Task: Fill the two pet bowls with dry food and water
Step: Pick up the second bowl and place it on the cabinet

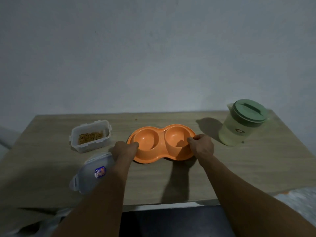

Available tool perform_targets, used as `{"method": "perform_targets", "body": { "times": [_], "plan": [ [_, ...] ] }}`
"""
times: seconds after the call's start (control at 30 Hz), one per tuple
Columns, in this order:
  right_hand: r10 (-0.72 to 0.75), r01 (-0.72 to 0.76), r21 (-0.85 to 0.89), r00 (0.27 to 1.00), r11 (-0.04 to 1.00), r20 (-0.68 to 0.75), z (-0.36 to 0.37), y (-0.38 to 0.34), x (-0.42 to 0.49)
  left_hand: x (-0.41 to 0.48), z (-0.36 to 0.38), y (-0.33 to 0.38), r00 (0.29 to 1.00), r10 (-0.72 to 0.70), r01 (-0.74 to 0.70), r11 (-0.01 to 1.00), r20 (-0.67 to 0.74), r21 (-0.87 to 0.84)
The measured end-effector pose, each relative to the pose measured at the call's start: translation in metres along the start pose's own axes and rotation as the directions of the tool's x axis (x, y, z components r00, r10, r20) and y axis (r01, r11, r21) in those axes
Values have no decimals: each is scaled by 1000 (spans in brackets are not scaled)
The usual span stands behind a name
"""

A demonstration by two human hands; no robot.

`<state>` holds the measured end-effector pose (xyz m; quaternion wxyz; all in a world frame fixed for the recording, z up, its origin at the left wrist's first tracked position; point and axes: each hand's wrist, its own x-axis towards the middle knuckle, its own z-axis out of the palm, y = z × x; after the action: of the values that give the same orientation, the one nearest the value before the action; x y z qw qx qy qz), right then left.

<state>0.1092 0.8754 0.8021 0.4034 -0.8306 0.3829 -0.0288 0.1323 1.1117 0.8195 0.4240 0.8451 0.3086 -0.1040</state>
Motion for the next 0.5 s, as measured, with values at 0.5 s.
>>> {"method": "perform_targets", "body": {
  "times": [0.5],
  "plan": [
    [-3,10,-59,993,998,118,4,7,14,11,13,-5,999,30,-29,998,-15,59]
  ]
}}
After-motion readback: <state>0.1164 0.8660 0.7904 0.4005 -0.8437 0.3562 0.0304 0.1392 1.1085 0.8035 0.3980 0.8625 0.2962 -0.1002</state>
